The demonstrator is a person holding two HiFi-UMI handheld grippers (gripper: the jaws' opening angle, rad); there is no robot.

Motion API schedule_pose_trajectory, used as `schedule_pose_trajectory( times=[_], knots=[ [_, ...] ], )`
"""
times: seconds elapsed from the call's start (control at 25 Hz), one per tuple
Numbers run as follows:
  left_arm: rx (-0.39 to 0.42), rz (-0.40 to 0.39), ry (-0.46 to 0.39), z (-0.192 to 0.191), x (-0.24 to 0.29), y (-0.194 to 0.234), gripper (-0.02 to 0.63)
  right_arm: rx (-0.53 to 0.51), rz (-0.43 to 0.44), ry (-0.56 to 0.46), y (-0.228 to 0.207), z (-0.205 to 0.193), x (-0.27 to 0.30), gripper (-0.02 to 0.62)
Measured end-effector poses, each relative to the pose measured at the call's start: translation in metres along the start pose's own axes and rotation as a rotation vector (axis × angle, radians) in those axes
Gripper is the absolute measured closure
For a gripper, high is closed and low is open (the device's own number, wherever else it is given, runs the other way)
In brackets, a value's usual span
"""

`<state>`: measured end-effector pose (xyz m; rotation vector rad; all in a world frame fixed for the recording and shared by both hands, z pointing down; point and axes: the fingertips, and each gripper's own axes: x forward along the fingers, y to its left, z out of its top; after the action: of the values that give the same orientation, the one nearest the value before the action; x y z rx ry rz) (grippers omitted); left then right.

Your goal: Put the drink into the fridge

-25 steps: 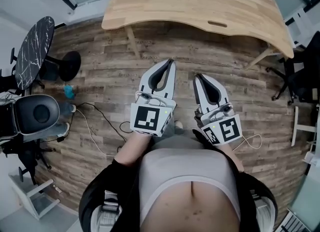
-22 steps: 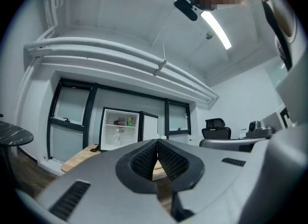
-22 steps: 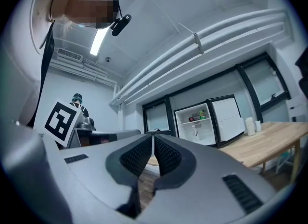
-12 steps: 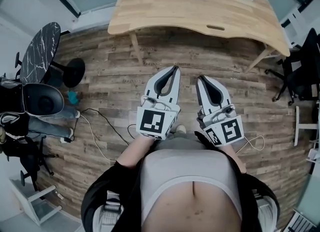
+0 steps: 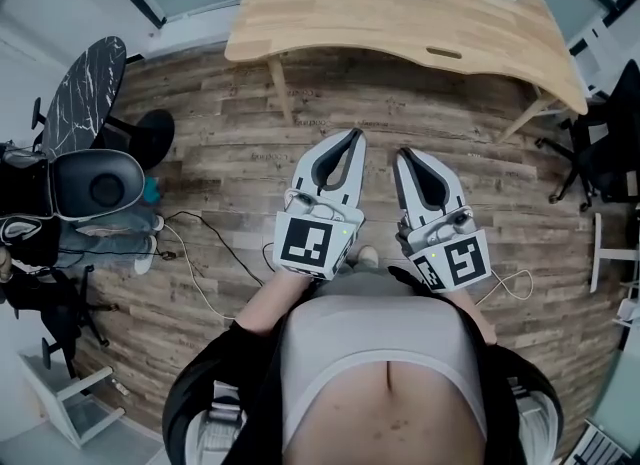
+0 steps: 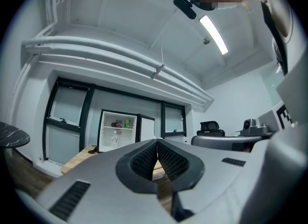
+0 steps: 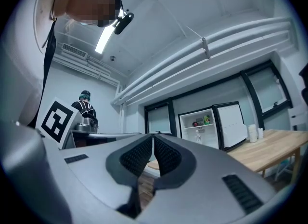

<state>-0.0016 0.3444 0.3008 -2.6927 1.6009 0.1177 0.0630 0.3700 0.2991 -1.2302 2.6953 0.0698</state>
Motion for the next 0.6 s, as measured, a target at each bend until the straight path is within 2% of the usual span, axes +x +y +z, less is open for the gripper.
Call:
schedule_pose_trajectory(
  times=[0.2, 0.6],
  knots=[
    [-0.002, -0.006, -0.005, 0.0001, 0.0001, 0.0003, 0.600, -0.045, 0.014, 0.005, 0.0071, 0.0018, 0.0013, 0.560],
    [-0.006, -0.018, -0.003, -0.0008, -0.0022, -0.0017, 0.600, -0.030, 0.010, 0.009, 0.0106, 0.0012, -0.0007, 0.560]
  ],
)
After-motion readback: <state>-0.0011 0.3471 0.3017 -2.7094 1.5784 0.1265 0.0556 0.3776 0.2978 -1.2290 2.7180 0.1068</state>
